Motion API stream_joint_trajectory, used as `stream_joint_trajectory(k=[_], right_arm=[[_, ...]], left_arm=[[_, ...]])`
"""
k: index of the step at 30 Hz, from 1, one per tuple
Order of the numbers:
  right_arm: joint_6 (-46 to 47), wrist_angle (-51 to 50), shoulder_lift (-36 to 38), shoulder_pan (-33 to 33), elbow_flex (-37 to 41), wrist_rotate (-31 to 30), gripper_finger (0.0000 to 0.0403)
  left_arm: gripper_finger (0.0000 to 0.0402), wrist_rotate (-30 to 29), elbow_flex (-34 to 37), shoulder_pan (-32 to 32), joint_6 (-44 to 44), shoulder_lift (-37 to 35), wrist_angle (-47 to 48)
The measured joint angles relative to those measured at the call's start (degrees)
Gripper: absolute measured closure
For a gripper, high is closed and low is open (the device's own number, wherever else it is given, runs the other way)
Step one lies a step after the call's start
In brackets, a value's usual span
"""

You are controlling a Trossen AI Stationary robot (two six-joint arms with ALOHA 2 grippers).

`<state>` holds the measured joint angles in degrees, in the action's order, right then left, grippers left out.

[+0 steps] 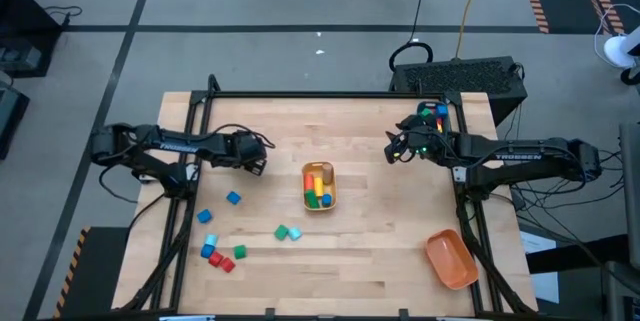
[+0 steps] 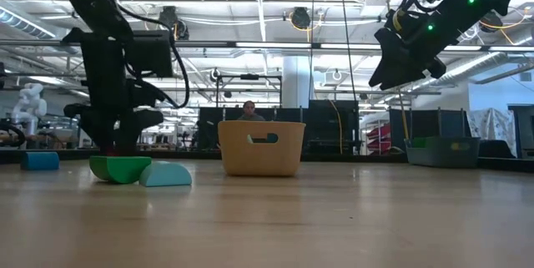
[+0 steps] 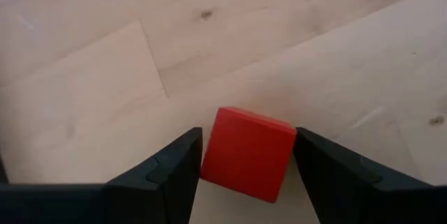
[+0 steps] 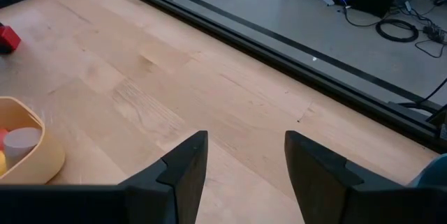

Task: Sort blocks by size
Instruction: Put the red square block into the blue bin

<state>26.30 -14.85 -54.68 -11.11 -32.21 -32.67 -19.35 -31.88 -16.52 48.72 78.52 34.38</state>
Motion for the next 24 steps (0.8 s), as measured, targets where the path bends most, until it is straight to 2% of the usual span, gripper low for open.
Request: stream_joint_trajectory(k=[5,11,24], right_arm=[[0.0,0.0,0.0,0.0,0.0,0.0,0.0227],[0.0,0.1,0.0,0.0,0.0,0.0,0.0227],[-7.3,9.7,-2.7,1.8,-0.1,0.0,0.0227]], left_arm=[[0.0188,0.0,-0.2,0.0,-2.4,1.2,-1.0],[0.0262,0.5,-0.9,0.0,-3.0,1.3,-2.6],[0.0263,2.6,-1.1,0.0,-9.2,1.3,-11.3]])
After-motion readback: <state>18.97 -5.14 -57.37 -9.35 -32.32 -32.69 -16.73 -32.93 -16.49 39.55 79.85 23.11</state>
